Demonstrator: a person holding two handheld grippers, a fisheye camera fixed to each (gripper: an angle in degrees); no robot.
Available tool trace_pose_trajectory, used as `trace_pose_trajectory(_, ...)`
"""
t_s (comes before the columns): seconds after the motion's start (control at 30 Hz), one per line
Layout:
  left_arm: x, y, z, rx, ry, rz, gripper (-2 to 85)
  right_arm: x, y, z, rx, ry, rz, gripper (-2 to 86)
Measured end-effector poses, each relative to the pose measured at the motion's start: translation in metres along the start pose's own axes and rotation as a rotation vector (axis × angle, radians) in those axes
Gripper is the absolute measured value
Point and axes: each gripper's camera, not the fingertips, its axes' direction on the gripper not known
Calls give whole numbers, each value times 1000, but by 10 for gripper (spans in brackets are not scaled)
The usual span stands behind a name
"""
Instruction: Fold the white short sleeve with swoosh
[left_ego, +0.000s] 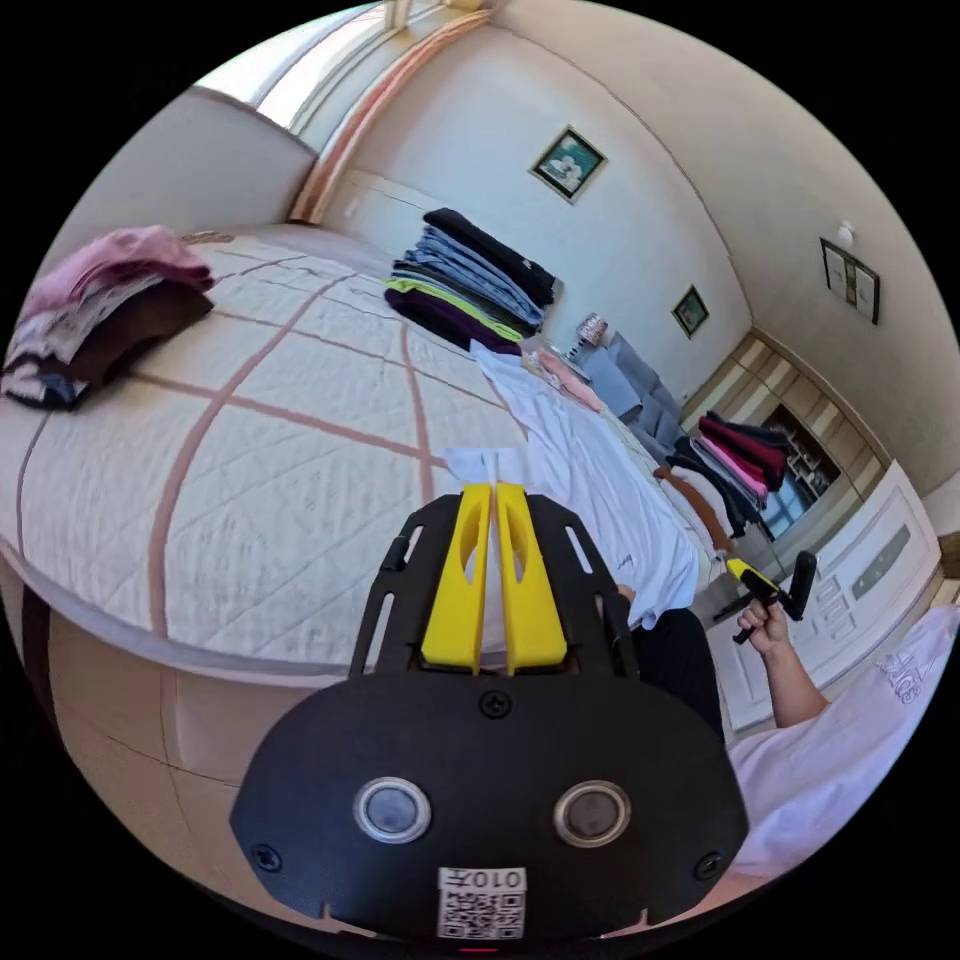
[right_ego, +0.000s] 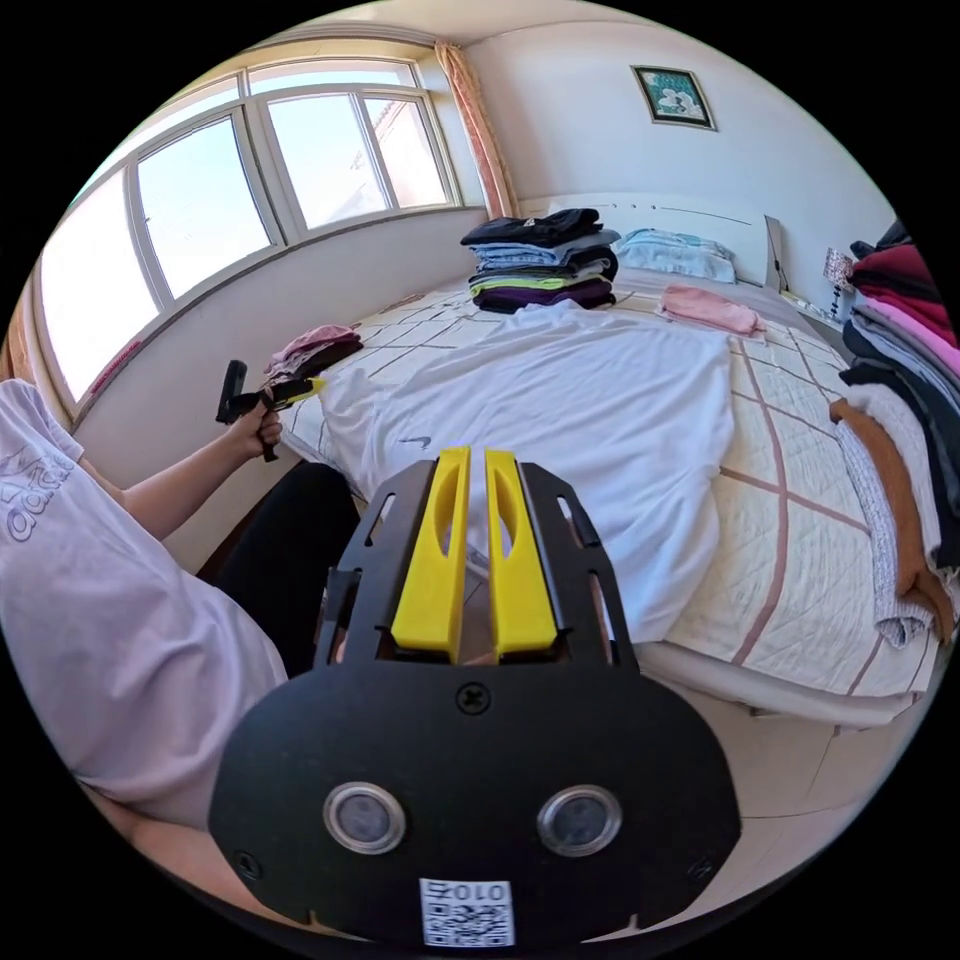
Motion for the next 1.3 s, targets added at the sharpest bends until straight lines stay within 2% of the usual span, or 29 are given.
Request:
trace_pose_trajectory(0.07,-27,8,-21,35,35,-90,-1,3,-1,-6,3,9,19,49)
trace_pose_trajectory(0.23,-65,28,-42,-33,30,-190,-1,18,3,-15,-35,77,77,50)
trace_pose_trajectory(0.37,-64,33,-53,-39,-6,-175,-1,53,15,-32,2,184,290,58)
trace_pose_trajectory(0.5,-77,28,-65,-22,20,-257,-1,86,28,-45,56,216,466,76)
trace_pose_trajectory(0.7,-69,25,-96,9,-62,-297,-2,121,33,-16,-23,136,579,102)
trace_pose_trajectory(0.83,-46,24,-119,42,-129,-256,-1,119,26,3,-65,107,592,53)
trace_pose_trajectory(0.9,-35,22,-125,44,-135,-231,-1,113,16,-7,-39,143,624,42)
trace_pose_trajectory(0.93,-27,20,-129,48,-140,-207,-1,99,4,-20,43,196,624,40)
trace_pose_trajectory(1.0,-12,15,-129,40,-146,-168,-1,63,-30,-30,121,281,517,41)
trace_pose_trajectory(1.03,-1,12,-126,34,-141,-138,-1,30,-59,-24,110,345,384,45)
trace_pose_trajectory(1.1,12,8,-117,29,-114,-99,-1,-19,-97,5,52,327,170,79)
trace_pose_trajectory(1.17,23,5,-107,22,-79,-71,-1,-61,-123,54,-87,29,19,129)
trace_pose_trajectory(1.23,34,4,-99,7,-46,-46,-1,-74,-122,88,-236,-133,-42,116)
trace_pose_trajectory(1.3,42,7,-101,3,-36,-21,-1,-72,-110,96,-256,-148,-8,100)
